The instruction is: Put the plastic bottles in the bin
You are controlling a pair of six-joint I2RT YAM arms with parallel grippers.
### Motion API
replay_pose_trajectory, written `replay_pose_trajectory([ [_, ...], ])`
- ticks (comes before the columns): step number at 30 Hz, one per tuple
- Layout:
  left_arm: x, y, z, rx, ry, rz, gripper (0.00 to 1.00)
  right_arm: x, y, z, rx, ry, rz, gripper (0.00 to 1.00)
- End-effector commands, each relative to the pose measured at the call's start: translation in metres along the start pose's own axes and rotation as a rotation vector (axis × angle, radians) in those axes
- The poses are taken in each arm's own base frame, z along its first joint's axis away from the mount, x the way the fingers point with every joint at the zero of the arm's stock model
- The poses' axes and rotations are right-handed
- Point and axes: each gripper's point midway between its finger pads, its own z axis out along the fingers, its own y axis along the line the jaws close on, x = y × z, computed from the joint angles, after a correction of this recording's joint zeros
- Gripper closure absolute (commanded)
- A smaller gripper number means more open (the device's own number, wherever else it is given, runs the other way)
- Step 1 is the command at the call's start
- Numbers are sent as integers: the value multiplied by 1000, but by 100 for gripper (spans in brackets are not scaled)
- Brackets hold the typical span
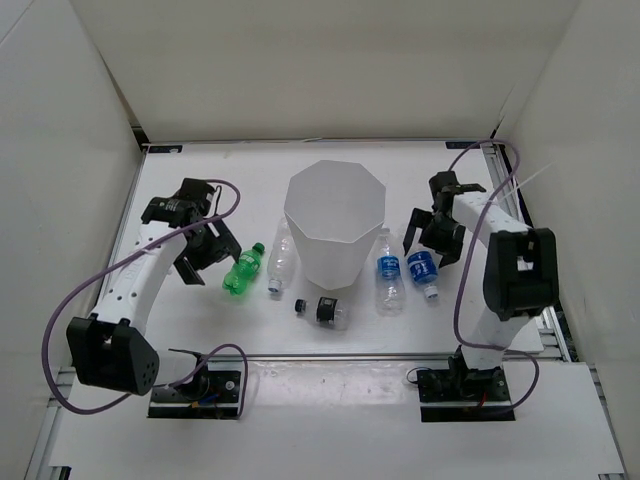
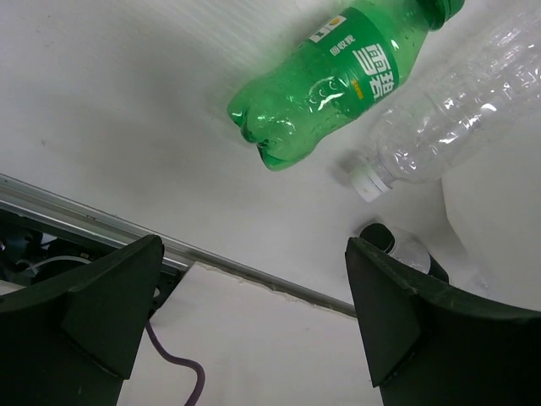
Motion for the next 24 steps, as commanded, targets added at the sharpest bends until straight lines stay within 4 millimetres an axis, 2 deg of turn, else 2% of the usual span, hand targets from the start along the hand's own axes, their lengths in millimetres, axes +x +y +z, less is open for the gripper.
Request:
replay_pose_trajectory([
  [1,-12,-6,-6,24,-18,-10,0,-19,8,18,-25,1,-5,0],
  [4,-20,-11,-7,22,-31,-11,0,-22,0,25,-8,26,22,0],
  [5,-24,-14,-10,30,-39,-12,0,-17,-1,27,-8,50,24,2],
  [6,-28,-14,-11,27,-54,-13,0,-16,-6,26,0,61,50,12],
  [8,-33,-13,-12,19,-64,-24,0,-8,-15,29,16,92,80,24],
  [9,-33,-13,-9,13,-57,-23,0,-9,-22,19,28,68,92,34],
  [10,-35,-11,-9,10,-59,-33,0,-11,-26,12,39,51,135,38],
  [11,-35,-11,-9,10,-59,-33,0,-4,-29,5,54,61,151,42],
  [12,-36,-10,-9,2,-66,-34,0,-10,-26,-17,39,4,167,45],
  [13,-38,-8,-9,-1,-67,-44,0,-13,-25,-33,33,-30,184,56],
  [14,-39,-7,-8,-8,-74,-55,0,-17,-21,-51,15,-67,221,60],
  [15,-43,-2,-8,-26,-90,-64,0,-30,-11,-96,-39,-167,230,63],
  [16,-45,-1,-8,-34,-97,-77,0,-35,0,-122,-79,-228,223,63],
  [18,-47,5,-7,-50,-111,-98,0,-41,29,-182,-181,-358,184,63],
  [19,-49,3,-7,-42,-120,-100,0,-58,47,-235,-262,-497,166,63],
  [22,-42,-4,-2,-13,-75,-97,0,-64,88,-303,-397,-665,80,64],
  [23,-40,-5,1,-6,-64,-96,0,-70,102,-333,-462,-733,61,64],
  [24,-38,-9,3,10,-54,-108,0,-68,123,-350,-519,-778,11,64],
])
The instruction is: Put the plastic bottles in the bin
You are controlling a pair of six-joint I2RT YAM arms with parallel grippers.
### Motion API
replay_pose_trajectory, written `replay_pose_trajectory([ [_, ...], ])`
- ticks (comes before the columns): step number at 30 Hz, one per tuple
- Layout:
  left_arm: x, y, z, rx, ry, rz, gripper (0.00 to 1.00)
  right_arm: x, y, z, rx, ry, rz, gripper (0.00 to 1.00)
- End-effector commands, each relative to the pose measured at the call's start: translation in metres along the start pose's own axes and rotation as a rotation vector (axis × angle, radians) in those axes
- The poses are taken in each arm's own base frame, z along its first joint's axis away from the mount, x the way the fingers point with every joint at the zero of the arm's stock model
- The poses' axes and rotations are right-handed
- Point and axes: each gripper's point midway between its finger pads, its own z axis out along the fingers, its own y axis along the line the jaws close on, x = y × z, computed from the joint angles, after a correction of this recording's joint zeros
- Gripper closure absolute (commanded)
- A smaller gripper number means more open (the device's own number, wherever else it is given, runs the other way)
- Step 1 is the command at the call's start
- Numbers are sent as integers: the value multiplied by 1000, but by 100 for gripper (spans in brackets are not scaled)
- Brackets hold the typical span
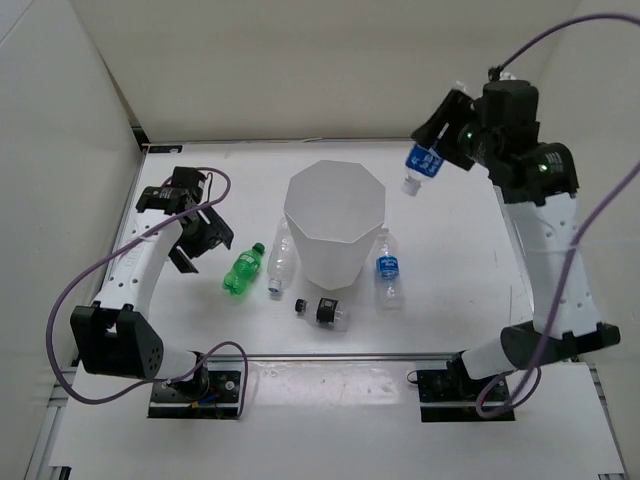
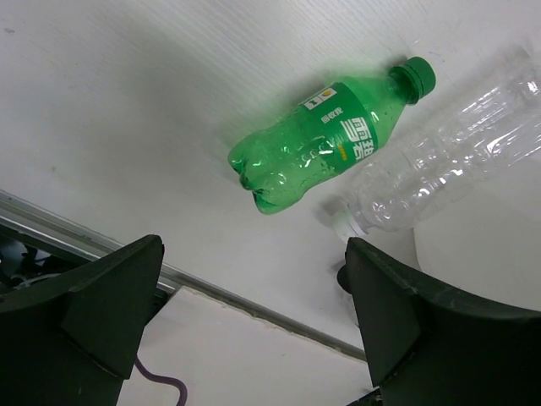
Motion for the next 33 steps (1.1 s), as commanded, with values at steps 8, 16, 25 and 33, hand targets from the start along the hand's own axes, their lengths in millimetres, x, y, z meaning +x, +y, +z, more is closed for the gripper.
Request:
replay_pose_trajectory([
  [8,5,-36,30,120,-38,105,0,33,132,14,-239,-51,-374,36],
  [16,19,-65,54,212,-189,289,0,48,125,-9,-236,-18,-436,0],
  [25,23,-62,93,147,-159,433,0,52,120,-31,-256,34,-425,0],
  [33,38,-75,133,135,-9,496,18,45,115,-35,-233,8,-432,0],
])
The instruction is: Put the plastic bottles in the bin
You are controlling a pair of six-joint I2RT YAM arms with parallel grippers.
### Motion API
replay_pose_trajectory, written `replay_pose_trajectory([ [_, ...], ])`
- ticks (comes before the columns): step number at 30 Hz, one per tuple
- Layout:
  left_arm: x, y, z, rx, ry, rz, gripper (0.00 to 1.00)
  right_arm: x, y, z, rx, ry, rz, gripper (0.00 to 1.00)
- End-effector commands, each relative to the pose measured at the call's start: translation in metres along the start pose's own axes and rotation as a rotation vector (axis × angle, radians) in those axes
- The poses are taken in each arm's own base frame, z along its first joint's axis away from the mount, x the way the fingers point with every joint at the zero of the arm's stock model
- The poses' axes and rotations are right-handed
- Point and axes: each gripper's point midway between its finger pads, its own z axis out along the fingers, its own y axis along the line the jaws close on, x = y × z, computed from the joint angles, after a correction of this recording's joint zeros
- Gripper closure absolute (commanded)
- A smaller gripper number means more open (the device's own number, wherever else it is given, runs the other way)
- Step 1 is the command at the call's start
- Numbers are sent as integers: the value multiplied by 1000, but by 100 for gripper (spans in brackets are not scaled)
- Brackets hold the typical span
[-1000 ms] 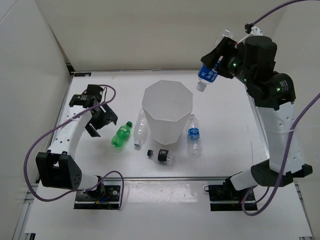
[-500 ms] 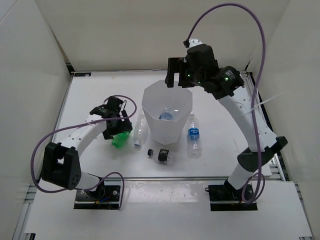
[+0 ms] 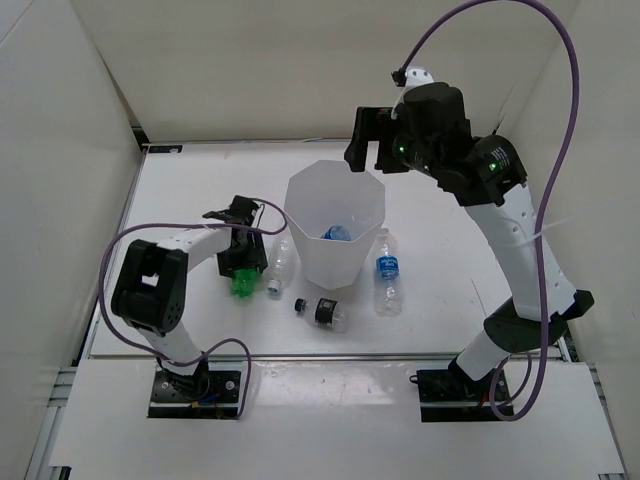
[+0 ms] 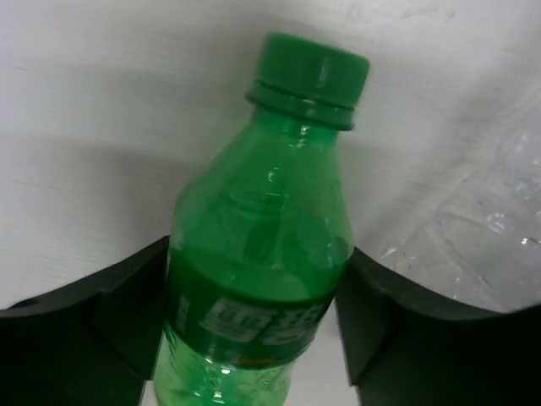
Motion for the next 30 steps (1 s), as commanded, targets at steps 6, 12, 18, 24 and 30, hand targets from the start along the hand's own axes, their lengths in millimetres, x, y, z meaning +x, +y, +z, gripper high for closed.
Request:
replay_pose_trajectory([
  [6,-63,16,-56,-73,-128,-148,50,-7,-15,-16,59,-44,-11,0],
  [12,-157,5,-234,136,-567,-303,44,11,-59,-10,212,9,106,0],
  [18,-172,-93,-350,760,-754,-31,39,45,-111,-5,285,124,387,0],
  [24,-117,-177,-338,910,-617,280,38,75,-161,1,300,222,609,0],
  [30,-87,-213,-346,960,-606,429,0,127,-163,25,252,382,630,0],
])
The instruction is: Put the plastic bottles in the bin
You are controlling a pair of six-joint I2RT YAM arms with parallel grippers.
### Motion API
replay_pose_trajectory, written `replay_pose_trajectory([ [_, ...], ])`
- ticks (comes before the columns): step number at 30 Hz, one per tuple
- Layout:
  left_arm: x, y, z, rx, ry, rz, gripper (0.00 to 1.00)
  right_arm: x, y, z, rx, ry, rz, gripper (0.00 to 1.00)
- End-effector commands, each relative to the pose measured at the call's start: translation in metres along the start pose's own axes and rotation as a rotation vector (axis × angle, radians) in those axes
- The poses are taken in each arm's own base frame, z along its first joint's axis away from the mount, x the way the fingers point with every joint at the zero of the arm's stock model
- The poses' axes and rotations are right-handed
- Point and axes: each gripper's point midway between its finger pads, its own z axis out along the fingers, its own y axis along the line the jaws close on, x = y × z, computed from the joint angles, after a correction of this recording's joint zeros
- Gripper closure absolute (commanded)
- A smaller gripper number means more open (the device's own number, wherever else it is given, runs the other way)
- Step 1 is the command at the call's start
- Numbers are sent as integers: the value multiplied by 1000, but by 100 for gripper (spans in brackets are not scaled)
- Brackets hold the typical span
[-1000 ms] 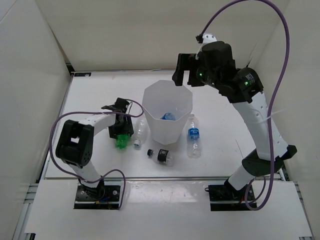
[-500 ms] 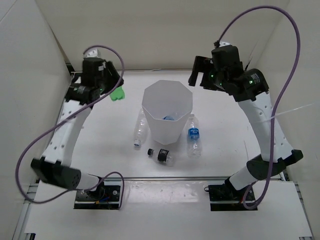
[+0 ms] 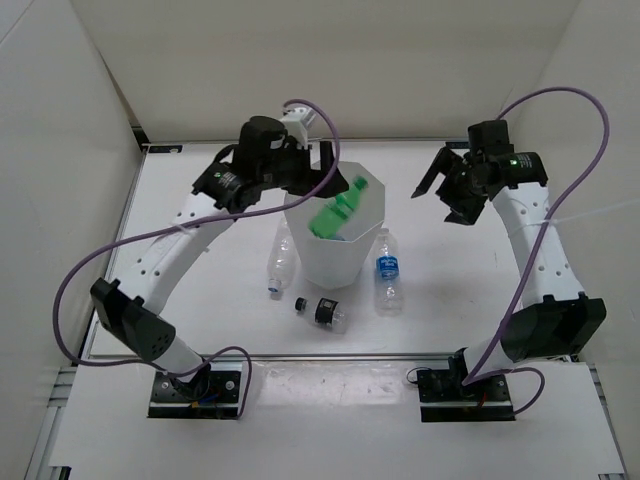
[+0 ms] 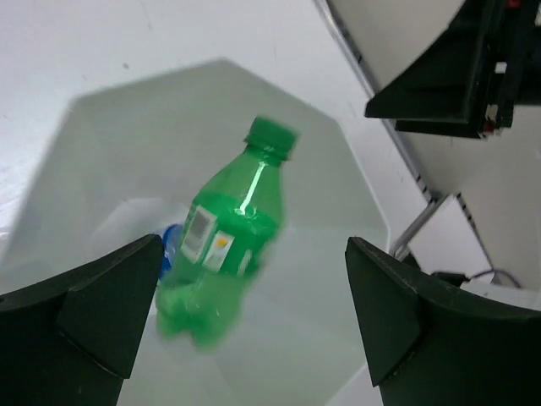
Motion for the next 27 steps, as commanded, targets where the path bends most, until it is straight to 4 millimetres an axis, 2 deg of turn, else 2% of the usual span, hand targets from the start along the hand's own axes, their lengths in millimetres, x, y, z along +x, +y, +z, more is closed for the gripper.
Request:
replay_pose_trajectory([
  [1,-16,-30,-22,73,-54,91,0,21,16,7,-99,73,-43,0],
  [2,-19,-30,-26,64,-69,93,0,28,17,16,-94,95,-54,0],
  [3,-23,-29,-29,49,-78,102,0,35,6,25,-59,119,-60,0],
  [4,-35,-28,-37,20,-123,107,0,41,3,36,-36,143,-67,0],
  [5,-35,-24,-43,-10,-124,103,0,53,-5,51,-9,187,-79,0],
  [6,-41,-21,-50,-39,-149,103,0,53,-6,54,-5,194,-86,0],
  [8,-48,0,-64,-171,-207,94,0,71,-16,73,29,244,-112,0],
  [10,-44,21,-73,-273,-232,32,0,82,-25,94,61,279,-140,0],
  [13,-23,57,-85,-378,-212,-40,0,109,-41,122,121,365,-183,0],
  [14,-9,66,-84,-386,-172,-62,0,115,-49,133,138,391,-193,0],
  [16,6,89,-88,-454,-133,-134,0,123,-53,142,151,418,-208,2],
  [18,31,113,-94,-545,-72,-177,0,128,-58,149,167,439,-205,5],
  [21,62,143,-106,-634,-29,-254,0,134,-53,157,122,467,-207,9],
  [24,77,161,-114,-671,-43,-303,0,137,-54,162,121,493,-212,22],
  [25,88,168,-117,-688,-38,-324,0,134,-55,160,124,491,-203,35],
  [27,98,182,-122,-720,-31,-366,0,129,-64,159,153,484,-170,46],
])
